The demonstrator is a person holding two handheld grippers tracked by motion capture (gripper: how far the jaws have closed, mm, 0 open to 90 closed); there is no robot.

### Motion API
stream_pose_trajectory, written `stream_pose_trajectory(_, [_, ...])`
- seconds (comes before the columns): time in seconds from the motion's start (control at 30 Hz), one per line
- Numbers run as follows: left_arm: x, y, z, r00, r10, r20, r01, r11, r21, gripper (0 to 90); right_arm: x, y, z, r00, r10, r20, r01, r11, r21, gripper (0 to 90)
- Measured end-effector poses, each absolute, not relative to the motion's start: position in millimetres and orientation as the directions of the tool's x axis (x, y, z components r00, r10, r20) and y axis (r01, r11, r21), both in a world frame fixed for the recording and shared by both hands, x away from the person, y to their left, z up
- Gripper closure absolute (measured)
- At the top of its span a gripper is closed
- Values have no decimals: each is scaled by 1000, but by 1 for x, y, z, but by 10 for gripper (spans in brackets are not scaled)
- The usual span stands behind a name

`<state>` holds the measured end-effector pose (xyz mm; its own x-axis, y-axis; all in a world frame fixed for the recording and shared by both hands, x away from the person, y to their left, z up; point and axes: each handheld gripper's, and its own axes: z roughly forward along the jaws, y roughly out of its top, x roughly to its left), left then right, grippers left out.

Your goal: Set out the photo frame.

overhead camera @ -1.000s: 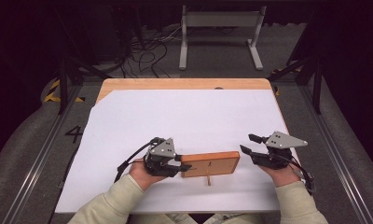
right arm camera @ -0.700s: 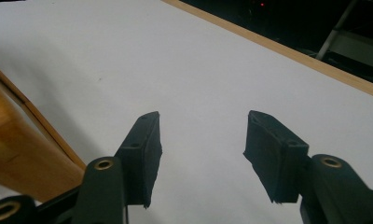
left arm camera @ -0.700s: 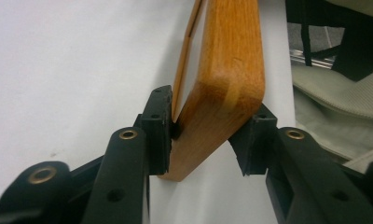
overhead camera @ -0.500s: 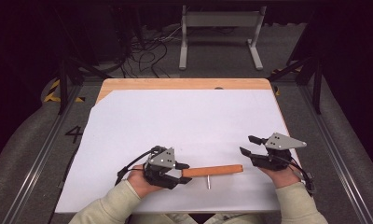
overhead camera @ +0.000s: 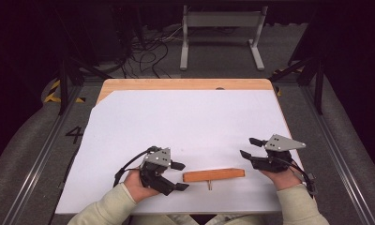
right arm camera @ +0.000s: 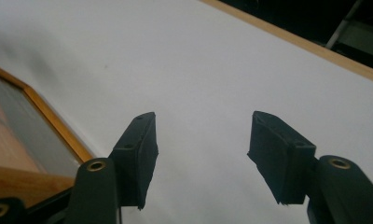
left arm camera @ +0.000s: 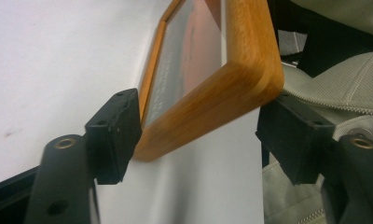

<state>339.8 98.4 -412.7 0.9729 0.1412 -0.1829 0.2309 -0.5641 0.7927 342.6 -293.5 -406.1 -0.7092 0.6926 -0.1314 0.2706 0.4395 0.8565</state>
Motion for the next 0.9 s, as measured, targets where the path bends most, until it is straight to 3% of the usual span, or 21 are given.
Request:
stream_pose_trajectory(0.43, [351,135,-404,946,263,-191,296,-452,842,321,322,-296,-414,-786,611,-95,348,564,749,795])
stream_pose_trajectory(0.73, [365,142,-411,862,466,-199,418,-432,799,378,312,-292,-420,-834,550,-52,363,617,698,894])
stream_pose_trajectory(0.9, [371,147,-413,838,508,-201,440,-410,799,376,310,-288,-424,-853,520,-35,362,640,678,899])
